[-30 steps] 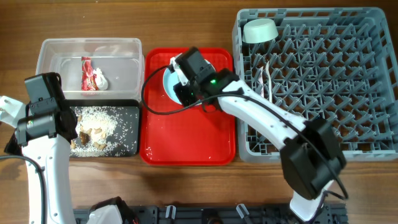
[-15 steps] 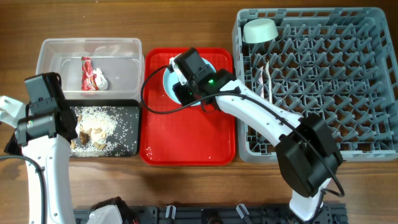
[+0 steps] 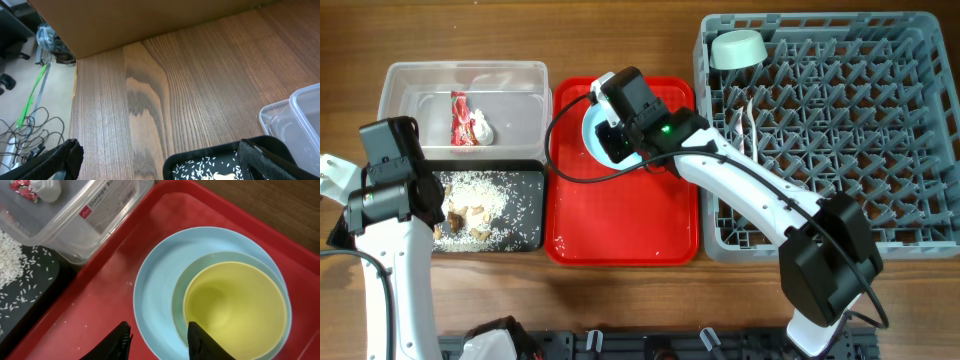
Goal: Sort waste into correct bins and load items into the dishwasher rack
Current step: 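Grasp the yellow cup rim with the right gripper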
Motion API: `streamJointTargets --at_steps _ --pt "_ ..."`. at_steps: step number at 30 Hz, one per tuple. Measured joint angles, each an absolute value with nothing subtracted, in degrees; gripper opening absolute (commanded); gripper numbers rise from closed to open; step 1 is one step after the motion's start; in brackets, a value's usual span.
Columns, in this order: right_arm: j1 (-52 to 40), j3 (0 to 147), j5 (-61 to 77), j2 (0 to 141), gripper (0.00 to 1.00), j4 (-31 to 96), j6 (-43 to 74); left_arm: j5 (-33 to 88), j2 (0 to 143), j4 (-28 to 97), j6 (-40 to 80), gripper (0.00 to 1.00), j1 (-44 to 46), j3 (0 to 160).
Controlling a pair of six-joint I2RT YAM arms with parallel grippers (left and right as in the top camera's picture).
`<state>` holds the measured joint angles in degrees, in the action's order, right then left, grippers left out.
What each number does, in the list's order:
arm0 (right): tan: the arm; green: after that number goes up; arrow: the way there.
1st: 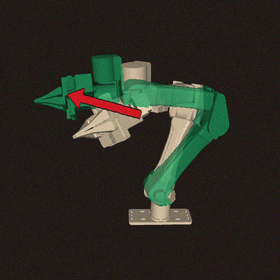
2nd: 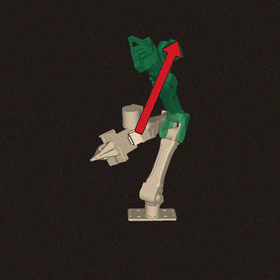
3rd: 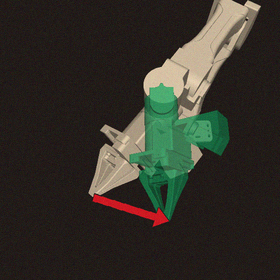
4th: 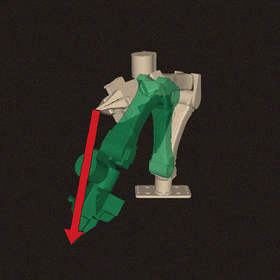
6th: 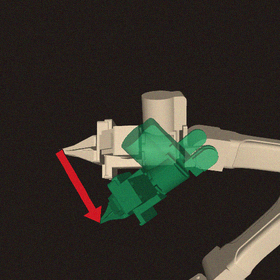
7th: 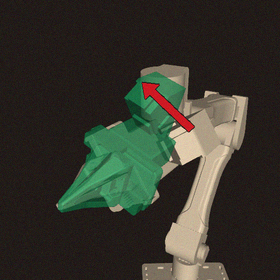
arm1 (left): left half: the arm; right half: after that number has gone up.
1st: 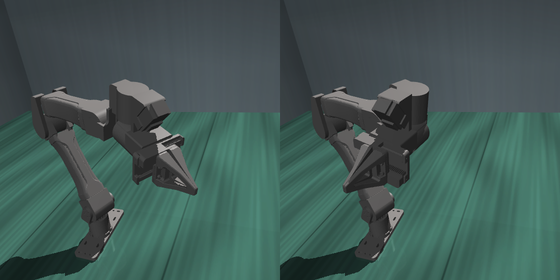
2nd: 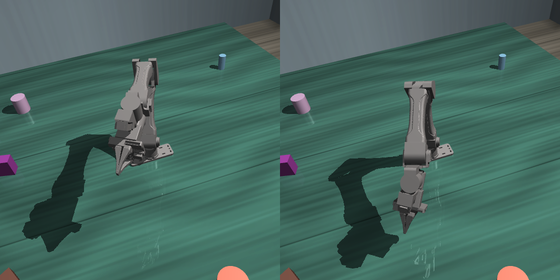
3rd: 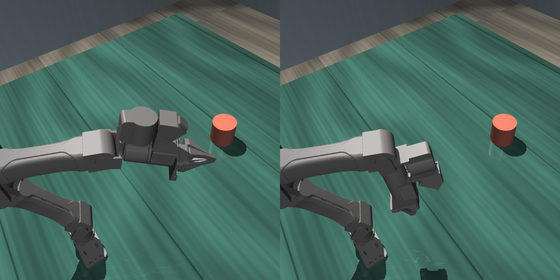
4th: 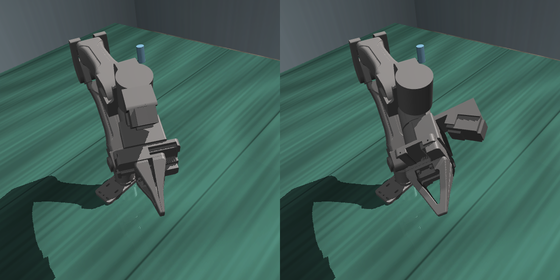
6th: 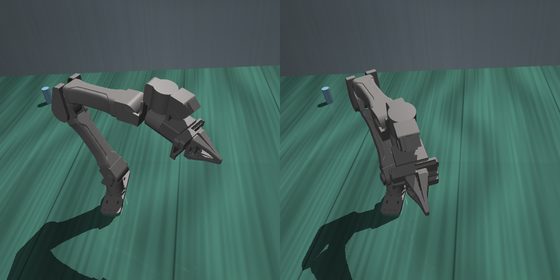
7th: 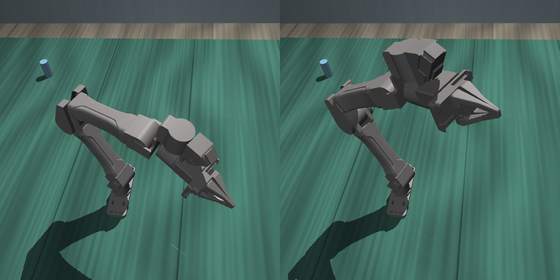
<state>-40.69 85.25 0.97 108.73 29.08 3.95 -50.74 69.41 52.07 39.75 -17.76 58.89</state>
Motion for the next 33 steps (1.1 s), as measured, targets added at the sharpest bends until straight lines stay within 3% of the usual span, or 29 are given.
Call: streamJointTargets --at_steps 10,21,24,33 --pt "-40.07 85.21 -0.75 113.25 0.4 28.47 2.26 -50.74 69.41 52.07 39.75 1.0 -17.76 58.89" --pt "-40.03 84.95 -1.39 114.24 0.18 29.52 1.67 -50.74 69.41 52.07 39.75 1.0 -17.76 58.89" --pt "-40.03 84.95 -1.41 114.24 0.04 29.56 1.41 -50.74 69.41 52.07 39.75 1.0 -17.76 58.89" --pt "-40.03 85.01 -2.17 112.51 0.04 30.65 0.14 -50.74 69.41 52.07 39.75 1.0 -17.76 58.89"
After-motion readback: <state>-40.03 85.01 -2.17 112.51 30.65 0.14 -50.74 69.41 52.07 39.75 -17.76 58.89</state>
